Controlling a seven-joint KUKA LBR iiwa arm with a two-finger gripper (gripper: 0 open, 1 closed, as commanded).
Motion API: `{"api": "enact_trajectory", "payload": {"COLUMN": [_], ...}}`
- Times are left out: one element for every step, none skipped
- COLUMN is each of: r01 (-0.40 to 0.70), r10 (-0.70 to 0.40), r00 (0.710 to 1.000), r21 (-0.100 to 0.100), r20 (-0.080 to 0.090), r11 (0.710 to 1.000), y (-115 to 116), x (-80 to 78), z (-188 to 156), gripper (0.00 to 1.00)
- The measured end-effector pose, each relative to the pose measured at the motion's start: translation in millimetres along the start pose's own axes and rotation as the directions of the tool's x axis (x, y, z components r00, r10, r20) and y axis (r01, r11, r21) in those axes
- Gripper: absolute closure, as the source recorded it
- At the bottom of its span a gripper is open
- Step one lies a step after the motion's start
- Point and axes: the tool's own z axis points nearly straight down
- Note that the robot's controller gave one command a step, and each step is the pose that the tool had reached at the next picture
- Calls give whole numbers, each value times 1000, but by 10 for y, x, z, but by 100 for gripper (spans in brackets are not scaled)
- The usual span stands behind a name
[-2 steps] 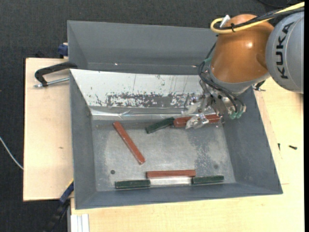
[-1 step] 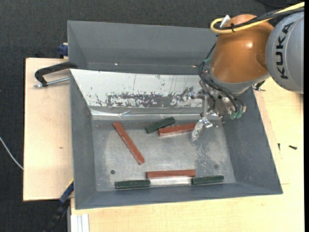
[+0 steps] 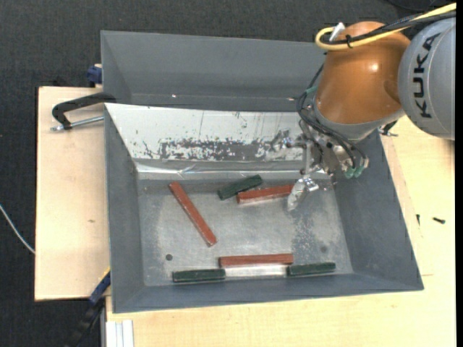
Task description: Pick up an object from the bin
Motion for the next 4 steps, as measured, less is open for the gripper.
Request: {"api": "enact_trajectory", "payload": {"r01": [-37, 116, 116, 170], "r10": [37, -116, -116, -170], "r00": [999, 993, 993, 985], "r21": [2, 4, 4, -1], "r20": [4, 31, 31, 0], "r11": [999, 993, 993, 985], "y": [88, -147, -147, 298], "x": [-107, -203, -202, 46], "z": [473, 1156, 1156, 628], "gripper": [0, 100, 100, 100]}}
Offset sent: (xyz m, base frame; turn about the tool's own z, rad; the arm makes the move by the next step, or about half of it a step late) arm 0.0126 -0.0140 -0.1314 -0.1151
